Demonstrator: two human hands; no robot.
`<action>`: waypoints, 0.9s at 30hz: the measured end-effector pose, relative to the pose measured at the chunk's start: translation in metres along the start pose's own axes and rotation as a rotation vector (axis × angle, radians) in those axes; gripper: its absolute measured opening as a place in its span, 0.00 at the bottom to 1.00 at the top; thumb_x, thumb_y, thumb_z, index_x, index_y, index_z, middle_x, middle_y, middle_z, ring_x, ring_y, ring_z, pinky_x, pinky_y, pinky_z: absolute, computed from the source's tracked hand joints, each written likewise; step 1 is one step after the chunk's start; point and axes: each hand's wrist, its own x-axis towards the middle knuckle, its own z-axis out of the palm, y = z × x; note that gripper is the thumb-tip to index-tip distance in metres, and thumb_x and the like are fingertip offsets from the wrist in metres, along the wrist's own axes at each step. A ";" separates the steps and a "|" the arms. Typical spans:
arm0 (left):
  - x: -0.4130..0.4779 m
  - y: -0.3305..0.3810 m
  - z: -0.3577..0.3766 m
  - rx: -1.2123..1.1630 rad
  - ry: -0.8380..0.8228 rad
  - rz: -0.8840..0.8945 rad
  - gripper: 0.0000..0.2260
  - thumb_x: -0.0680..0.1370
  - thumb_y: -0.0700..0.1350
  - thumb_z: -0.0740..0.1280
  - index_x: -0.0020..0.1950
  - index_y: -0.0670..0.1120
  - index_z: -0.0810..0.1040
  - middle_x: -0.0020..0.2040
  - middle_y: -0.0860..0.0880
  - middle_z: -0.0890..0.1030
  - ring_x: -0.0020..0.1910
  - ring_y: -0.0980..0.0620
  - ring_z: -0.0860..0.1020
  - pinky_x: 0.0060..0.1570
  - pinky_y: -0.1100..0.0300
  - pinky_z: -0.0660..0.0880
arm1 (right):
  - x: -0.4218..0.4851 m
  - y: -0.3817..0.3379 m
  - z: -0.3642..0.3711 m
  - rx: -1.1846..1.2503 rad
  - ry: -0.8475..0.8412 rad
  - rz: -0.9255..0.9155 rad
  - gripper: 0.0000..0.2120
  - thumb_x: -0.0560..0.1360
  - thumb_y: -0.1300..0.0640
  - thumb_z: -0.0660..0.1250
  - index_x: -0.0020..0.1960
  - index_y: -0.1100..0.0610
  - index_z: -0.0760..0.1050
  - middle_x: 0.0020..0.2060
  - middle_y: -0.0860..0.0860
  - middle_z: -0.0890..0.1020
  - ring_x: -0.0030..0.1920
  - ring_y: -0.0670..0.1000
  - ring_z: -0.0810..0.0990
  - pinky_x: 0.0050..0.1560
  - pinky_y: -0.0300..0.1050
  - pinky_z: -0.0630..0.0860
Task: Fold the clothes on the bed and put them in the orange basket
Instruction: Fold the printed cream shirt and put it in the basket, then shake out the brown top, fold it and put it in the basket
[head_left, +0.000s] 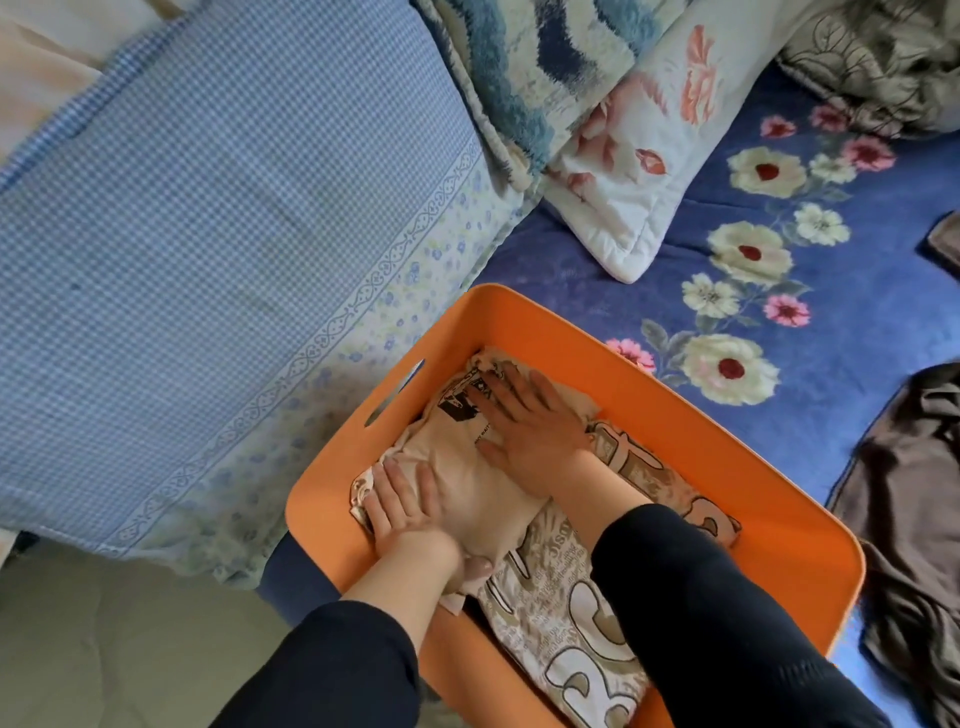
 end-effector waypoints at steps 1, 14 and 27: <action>-0.002 -0.001 -0.002 0.009 -0.013 0.005 0.59 0.68 0.75 0.60 0.70 0.39 0.23 0.68 0.31 0.24 0.70 0.32 0.26 0.66 0.40 0.26 | -0.005 -0.003 -0.006 0.040 -0.017 0.004 0.32 0.80 0.40 0.46 0.78 0.47 0.36 0.77 0.48 0.38 0.77 0.52 0.34 0.74 0.53 0.31; -0.151 0.088 -0.010 -0.566 0.654 0.563 0.26 0.80 0.45 0.60 0.77 0.44 0.57 0.79 0.44 0.54 0.78 0.47 0.48 0.75 0.54 0.46 | -0.257 0.046 -0.053 0.192 0.358 0.235 0.24 0.76 0.47 0.58 0.66 0.60 0.73 0.62 0.57 0.78 0.64 0.59 0.75 0.60 0.52 0.74; -0.298 0.310 0.174 -0.158 0.497 0.788 0.23 0.79 0.45 0.59 0.74 0.46 0.62 0.79 0.45 0.51 0.78 0.47 0.46 0.74 0.53 0.50 | -0.581 0.135 0.126 0.295 0.200 0.763 0.21 0.68 0.44 0.55 0.47 0.56 0.79 0.43 0.51 0.81 0.44 0.55 0.81 0.37 0.47 0.78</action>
